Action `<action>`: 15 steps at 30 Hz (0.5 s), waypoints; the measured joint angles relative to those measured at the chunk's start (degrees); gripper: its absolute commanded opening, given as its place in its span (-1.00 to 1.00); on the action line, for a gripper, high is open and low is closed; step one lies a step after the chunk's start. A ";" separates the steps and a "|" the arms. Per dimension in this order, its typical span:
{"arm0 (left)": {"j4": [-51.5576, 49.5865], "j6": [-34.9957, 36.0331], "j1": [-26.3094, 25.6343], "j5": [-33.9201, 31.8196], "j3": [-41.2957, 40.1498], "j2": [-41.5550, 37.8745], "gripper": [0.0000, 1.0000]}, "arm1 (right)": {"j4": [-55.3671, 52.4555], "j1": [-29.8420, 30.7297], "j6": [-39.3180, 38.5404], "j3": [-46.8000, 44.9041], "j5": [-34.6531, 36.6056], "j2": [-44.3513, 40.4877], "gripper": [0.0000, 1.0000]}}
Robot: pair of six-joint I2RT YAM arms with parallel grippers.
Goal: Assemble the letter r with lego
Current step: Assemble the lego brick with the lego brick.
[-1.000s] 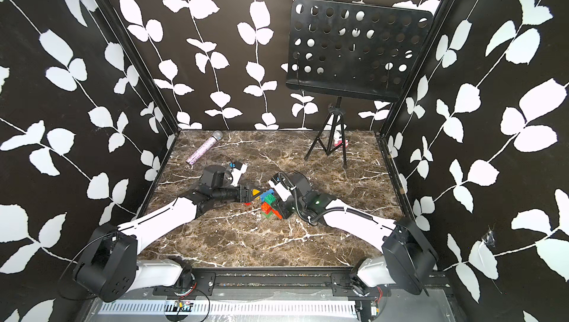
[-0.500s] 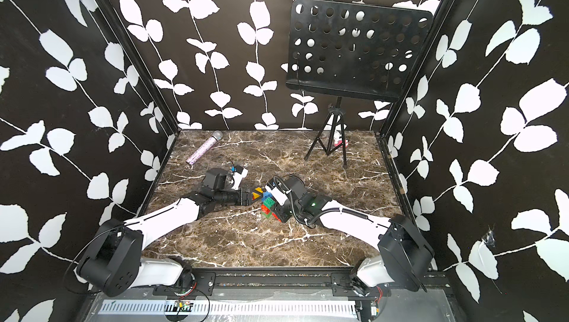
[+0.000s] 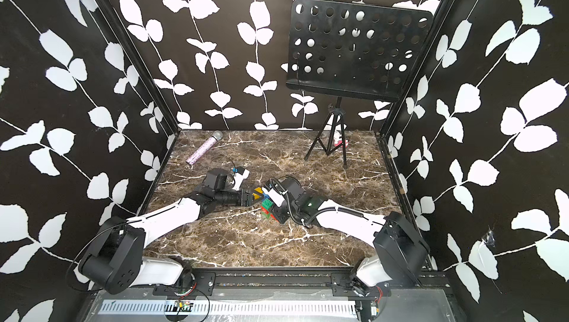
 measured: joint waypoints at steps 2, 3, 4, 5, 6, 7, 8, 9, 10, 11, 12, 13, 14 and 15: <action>-0.02 0.09 0.00 0.11 0.00 0.63 0.40 | 0.00 0.09 -0.11 0.04 0.13 0.11 -0.46; -0.02 0.20 0.00 0.20 0.00 1.05 0.39 | -0.02 0.13 -0.15 0.07 0.20 0.11 -0.47; -0.02 0.24 0.00 0.22 0.00 1.53 0.37 | -0.09 0.13 -0.20 0.17 0.24 0.15 -0.47; -0.02 0.28 0.00 0.24 0.00 1.99 0.36 | -0.24 0.13 -0.31 0.37 0.28 0.22 -0.47; -0.02 0.35 0.00 0.24 0.00 2.32 0.36 | -0.35 0.15 -0.39 0.57 0.33 0.31 -0.47; 0.02 0.33 0.00 0.37 0.00 2.60 0.36 | -0.52 0.15 -0.52 0.68 0.42 0.35 -0.47; 0.09 0.35 0.00 0.44 0.00 2.69 0.35 | -0.68 0.20 -0.63 0.68 0.46 0.35 -0.47; 0.04 0.35 0.00 0.44 0.00 2.71 0.36 | -0.81 0.26 -0.74 0.68 0.48 0.35 -0.47; 0.04 0.35 0.00 0.46 0.00 2.71 0.35 | -0.94 0.39 -0.83 0.68 0.59 0.35 -0.47; 0.04 0.35 0.00 0.46 0.00 2.71 0.35 | -0.98 0.50 -0.94 0.68 0.68 0.35 -0.47; 0.02 0.37 0.00 0.46 0.00 2.71 0.36 | -1.03 0.63 -0.98 0.68 0.74 0.35 -0.48; 0.02 0.37 0.00 0.46 0.00 2.73 0.35 | -1.09 0.74 -1.07 0.68 0.90 0.35 -0.48; 0.02 0.37 0.00 0.46 0.00 2.78 0.35 | -1.16 0.79 -1.16 0.68 0.98 0.35 -0.48; 0.02 0.39 0.00 0.48 0.00 2.84 0.35 | -1.29 0.81 -1.18 0.68 1.11 0.35 -0.48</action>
